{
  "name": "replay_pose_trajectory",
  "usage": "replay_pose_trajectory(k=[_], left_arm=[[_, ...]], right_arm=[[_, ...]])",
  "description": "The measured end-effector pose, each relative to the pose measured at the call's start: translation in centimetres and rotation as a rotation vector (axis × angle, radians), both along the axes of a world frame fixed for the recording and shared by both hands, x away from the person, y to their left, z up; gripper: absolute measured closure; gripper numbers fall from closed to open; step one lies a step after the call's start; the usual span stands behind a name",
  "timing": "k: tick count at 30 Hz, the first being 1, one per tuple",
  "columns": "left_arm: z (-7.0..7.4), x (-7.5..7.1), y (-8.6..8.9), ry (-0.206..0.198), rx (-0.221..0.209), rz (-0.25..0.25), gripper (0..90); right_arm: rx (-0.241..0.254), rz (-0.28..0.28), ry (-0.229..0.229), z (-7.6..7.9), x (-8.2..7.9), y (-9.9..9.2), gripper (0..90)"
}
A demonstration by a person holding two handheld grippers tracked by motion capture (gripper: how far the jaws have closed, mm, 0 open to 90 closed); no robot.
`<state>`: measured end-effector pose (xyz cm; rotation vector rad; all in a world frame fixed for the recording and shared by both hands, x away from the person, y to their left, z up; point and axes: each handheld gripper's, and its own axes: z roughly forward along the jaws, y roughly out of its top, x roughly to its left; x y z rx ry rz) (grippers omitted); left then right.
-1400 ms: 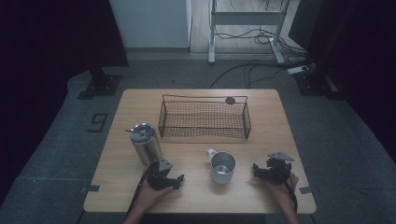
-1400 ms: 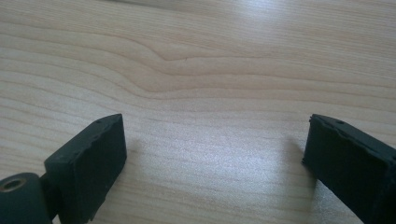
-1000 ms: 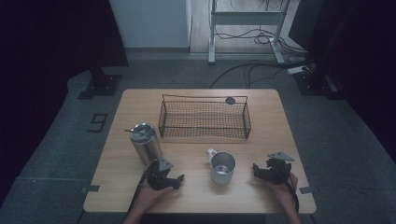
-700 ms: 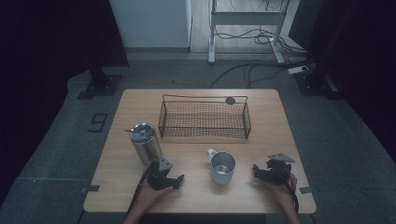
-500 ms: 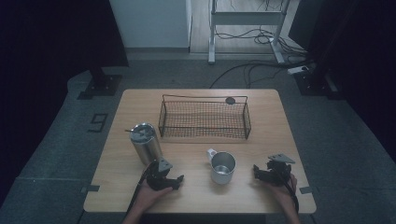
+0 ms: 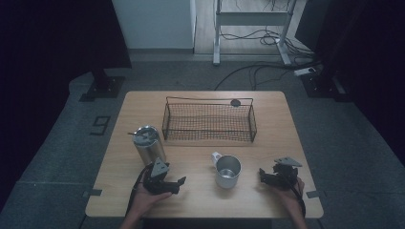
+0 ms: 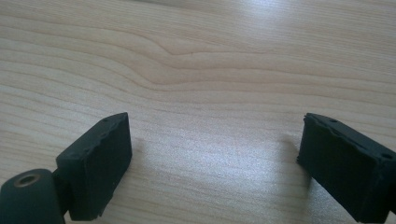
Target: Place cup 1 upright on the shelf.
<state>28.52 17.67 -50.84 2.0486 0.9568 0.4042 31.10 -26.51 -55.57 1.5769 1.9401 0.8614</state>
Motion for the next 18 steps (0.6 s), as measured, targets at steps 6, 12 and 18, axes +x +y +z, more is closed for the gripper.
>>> replay_pose_trajectory(k=[6,12,18], left_arm=[[1.2,-0.4,0.7,-0.022,-0.029,0.0,14.5],[1.9,-0.6,1.1,-0.031,-0.038,0.004,14.5],[2.2,-0.5,1.8,-0.037,-0.042,0.026,14.5]], right_arm=[[0.0,0.0,-0.001,0.0,0.0,0.0,9.4],[0.0,-0.004,-0.002,0.0,0.0,-0.1,10.1],[0.0,-0.006,-0.002,0.0,0.0,-0.2,10.8]])
